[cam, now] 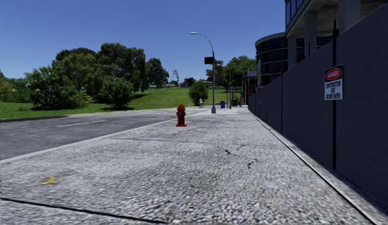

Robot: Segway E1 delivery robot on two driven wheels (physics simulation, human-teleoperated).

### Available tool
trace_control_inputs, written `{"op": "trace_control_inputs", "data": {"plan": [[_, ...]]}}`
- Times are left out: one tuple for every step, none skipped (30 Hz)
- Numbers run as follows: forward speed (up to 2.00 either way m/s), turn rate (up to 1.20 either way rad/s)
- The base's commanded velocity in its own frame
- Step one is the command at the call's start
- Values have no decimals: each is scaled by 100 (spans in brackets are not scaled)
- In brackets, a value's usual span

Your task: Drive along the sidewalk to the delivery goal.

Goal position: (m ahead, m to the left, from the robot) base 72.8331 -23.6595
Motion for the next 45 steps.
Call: {"op": "trace_control_inputs", "data": {"plan": [[200,-40],[200,-26],[200,-21],[200,-21],[200,-20],[200,-20],[200,-20],[200,-20],[200,-20],[200,-25],[200,-34],[200,-34],[200,-39],[200,-40],[200,-40],[200,-40],[200,-33],[200,-28],[200,-27],[200,-27],[200,-27],[200,-27],[200,-27],[200,-26],[200,-26],[200,-26],[200,-26],[200,-26],[200,-26],[200,-26],[200,-26],[200,-26],[200,-26],[200,-25],[200,-14],[200,0],[200,0],[200,0],[200,0],[200,0],[200,0],[200,0],[200,0],[200,0],[200,0]]}}
